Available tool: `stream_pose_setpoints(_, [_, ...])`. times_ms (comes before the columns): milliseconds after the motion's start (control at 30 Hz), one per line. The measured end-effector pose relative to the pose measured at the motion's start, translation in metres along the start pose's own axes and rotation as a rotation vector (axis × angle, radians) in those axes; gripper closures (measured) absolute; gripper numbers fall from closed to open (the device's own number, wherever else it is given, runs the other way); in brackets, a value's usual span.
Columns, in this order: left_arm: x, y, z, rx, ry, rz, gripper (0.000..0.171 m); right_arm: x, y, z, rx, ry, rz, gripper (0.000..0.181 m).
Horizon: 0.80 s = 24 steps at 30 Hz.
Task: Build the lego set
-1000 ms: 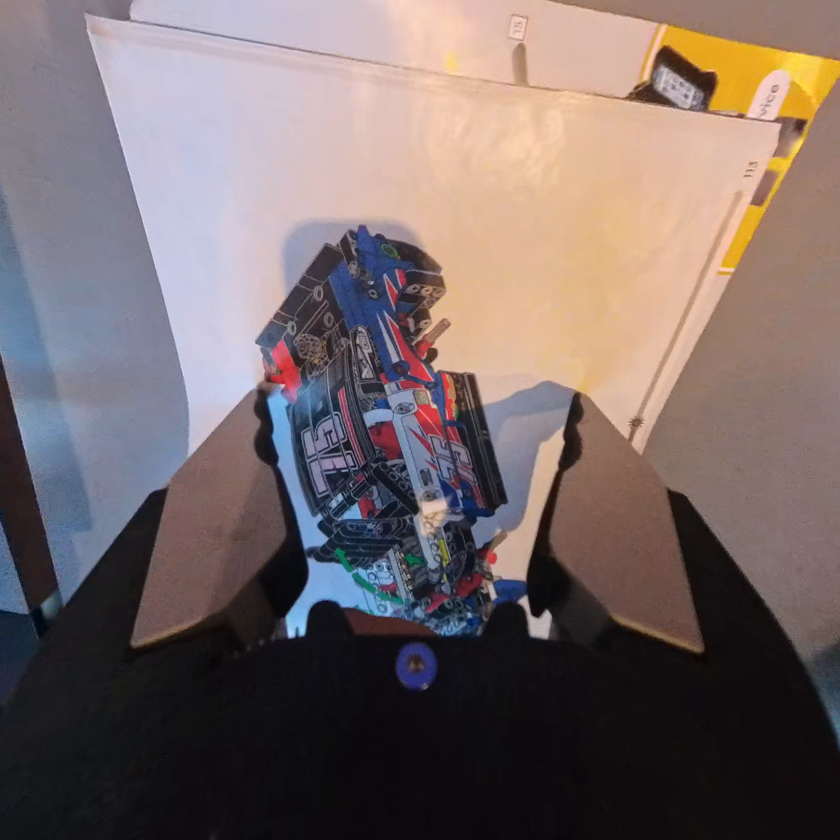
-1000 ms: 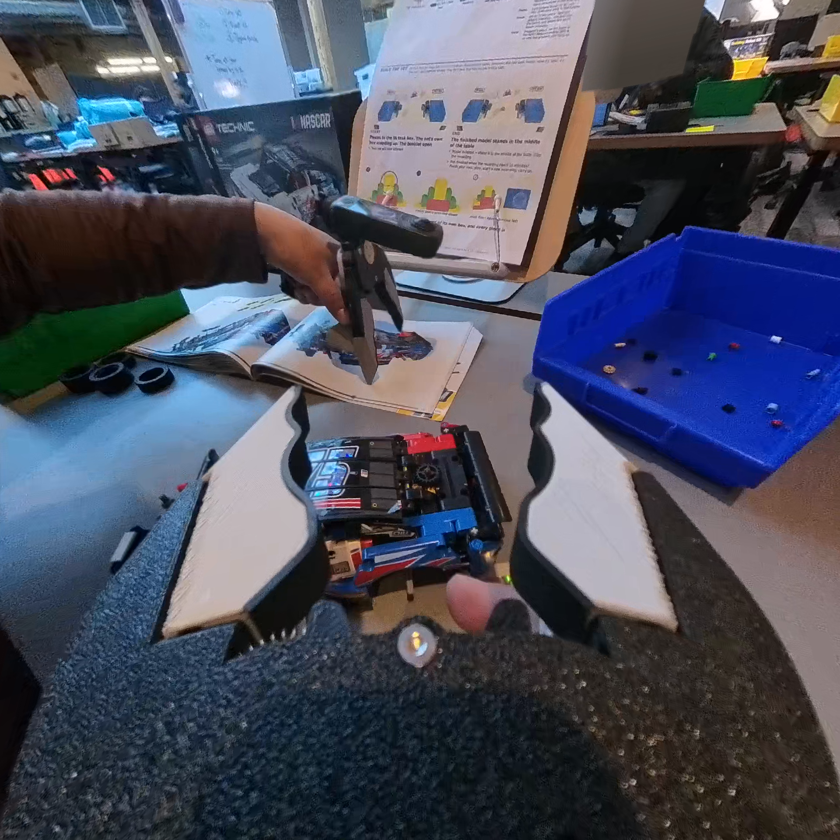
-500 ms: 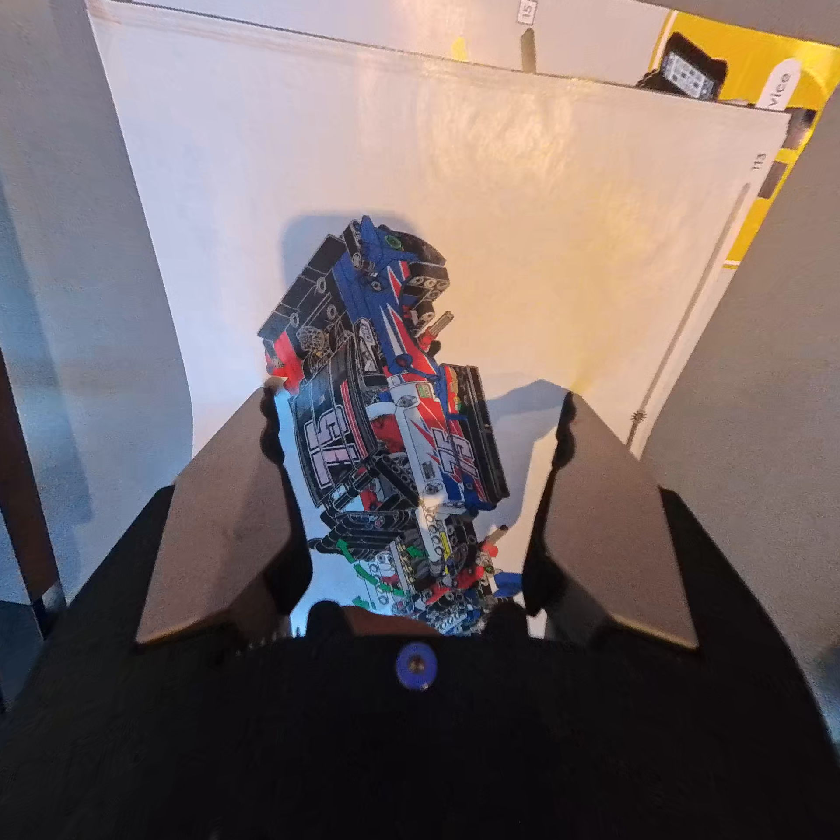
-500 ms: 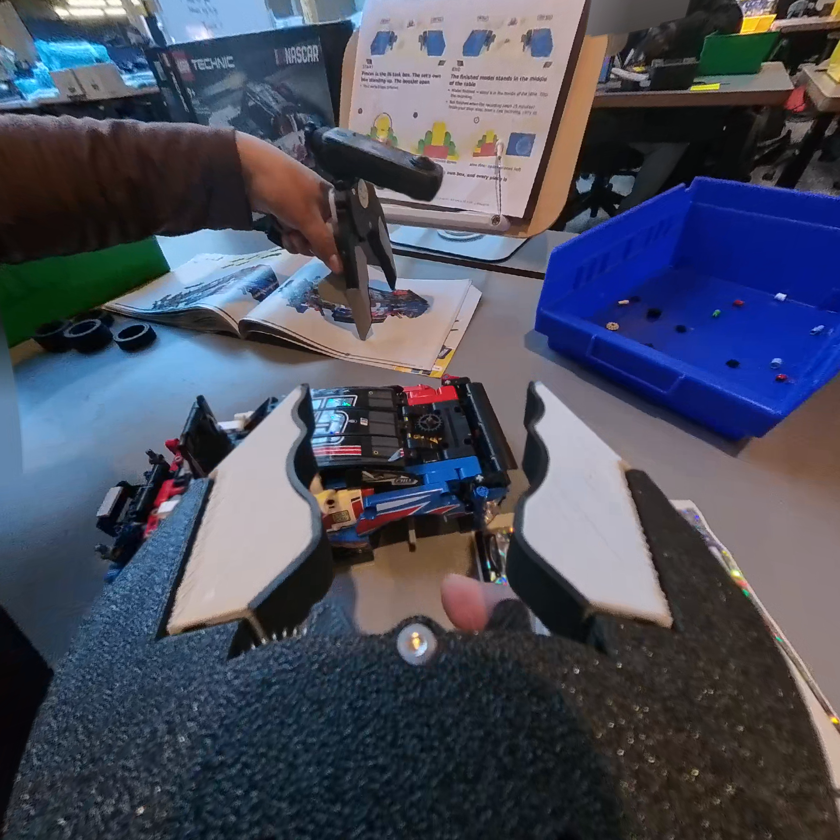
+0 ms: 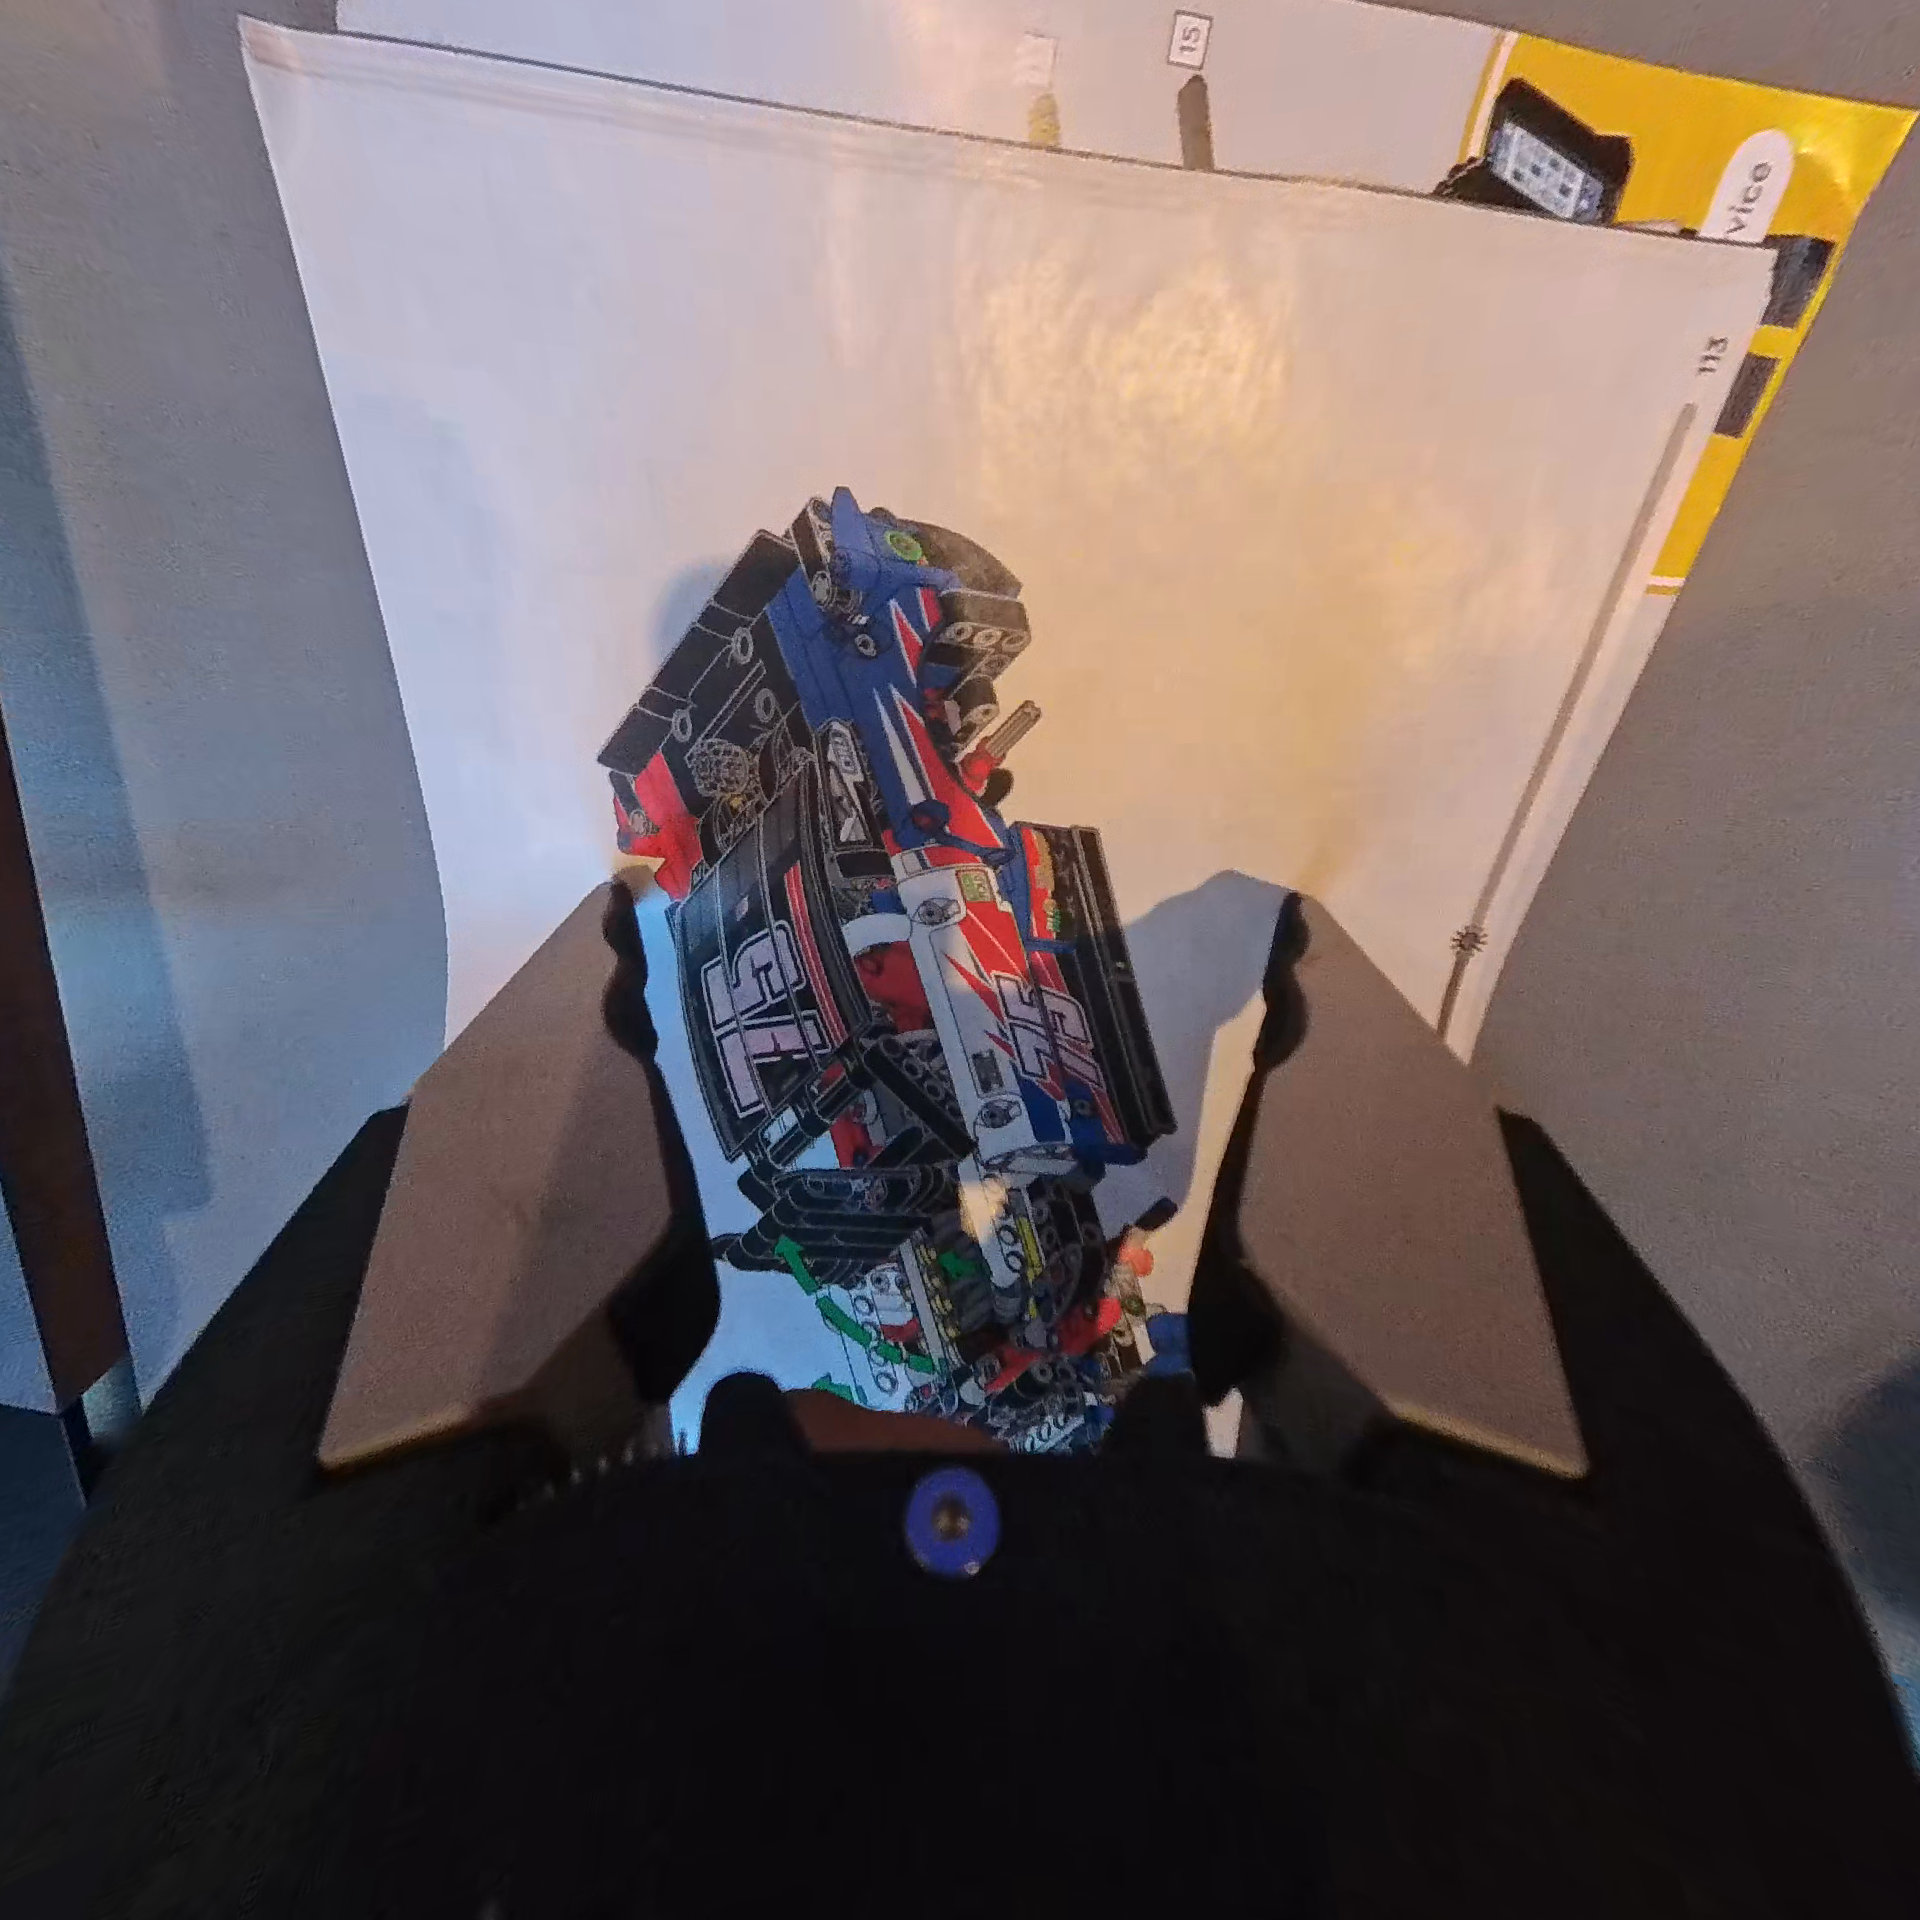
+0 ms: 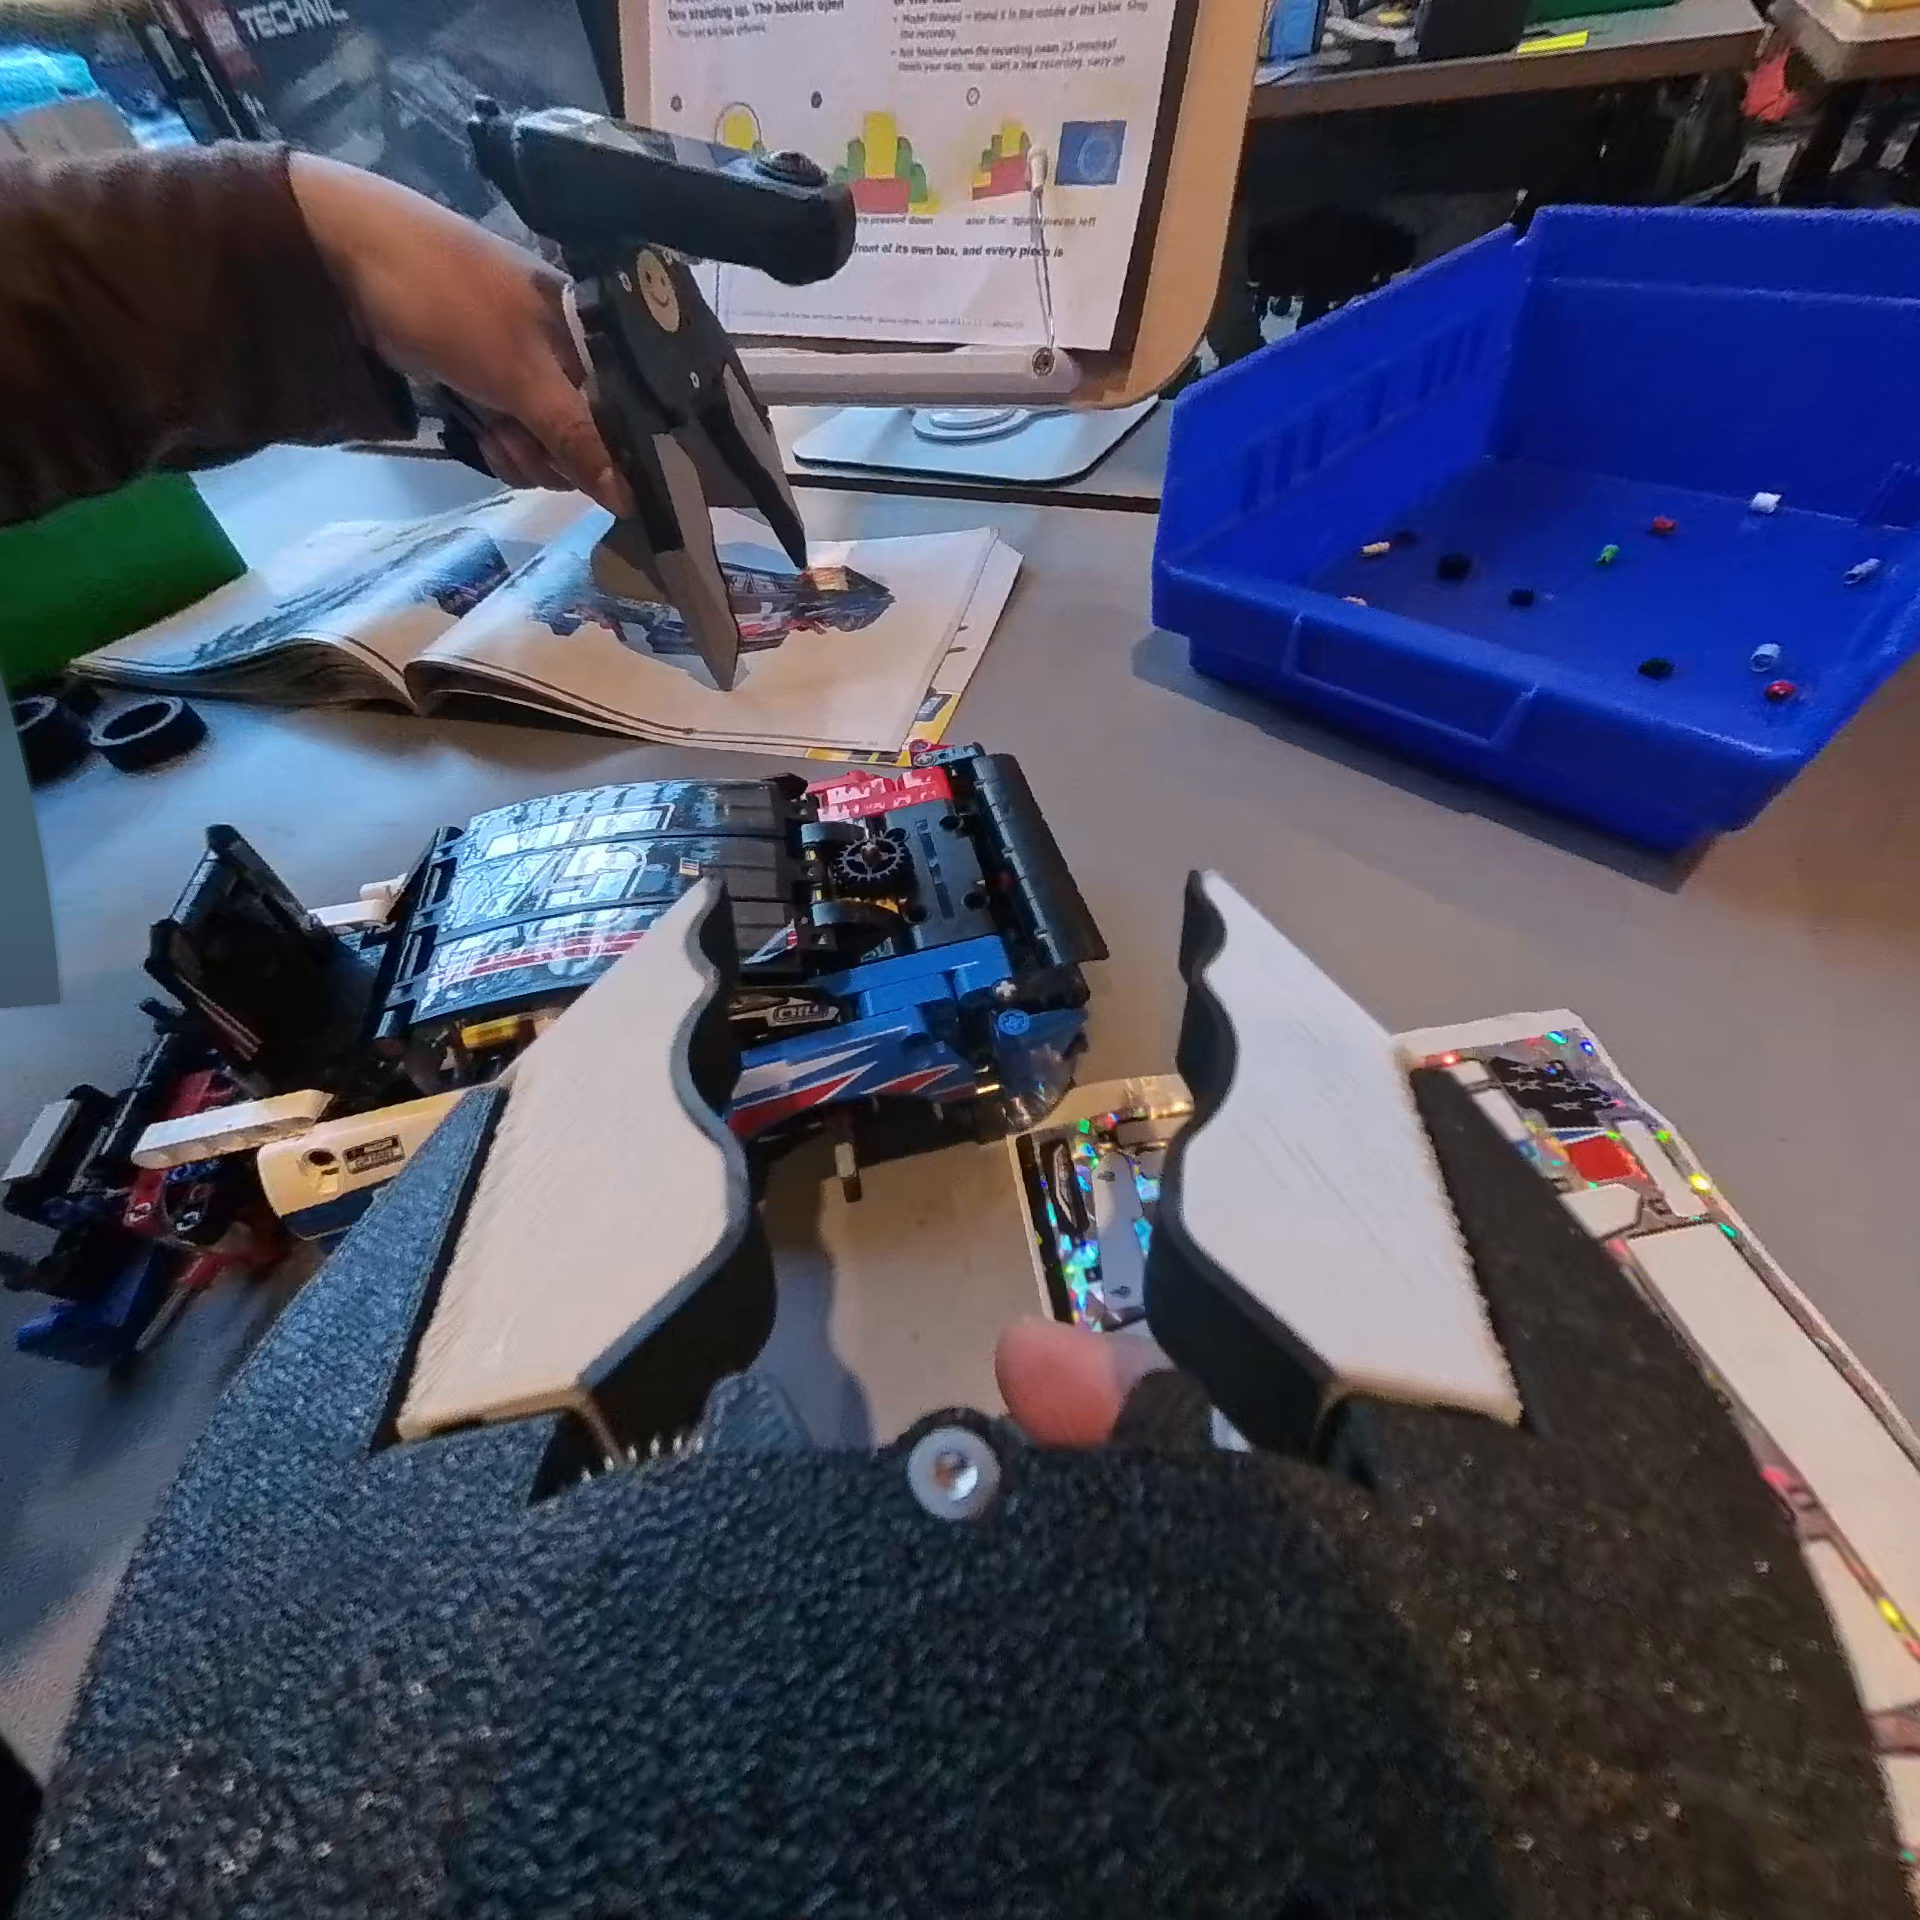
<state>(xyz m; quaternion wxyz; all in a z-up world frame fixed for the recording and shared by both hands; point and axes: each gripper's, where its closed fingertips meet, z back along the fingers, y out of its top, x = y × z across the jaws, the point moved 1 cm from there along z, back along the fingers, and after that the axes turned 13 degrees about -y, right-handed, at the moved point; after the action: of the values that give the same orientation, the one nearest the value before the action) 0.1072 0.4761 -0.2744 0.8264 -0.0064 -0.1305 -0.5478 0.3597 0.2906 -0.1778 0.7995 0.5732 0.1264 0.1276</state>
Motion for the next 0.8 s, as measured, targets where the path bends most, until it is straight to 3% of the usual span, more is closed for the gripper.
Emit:
stream_pose_setpoints(600, [-0.003, -0.001, 0.004, 0.045, 0.001, -0.014, 0.068, 0.014, -0.016, -0.013, 0.007, -0.041, -0.008, 0.099])
stream_pose_setpoints(800, [0.006, -0.003, 0.005, 0.104, 0.006, -0.008, 0.093, 0.016, -0.016, -0.012, 0.007, -0.051, -0.029, 0.1])
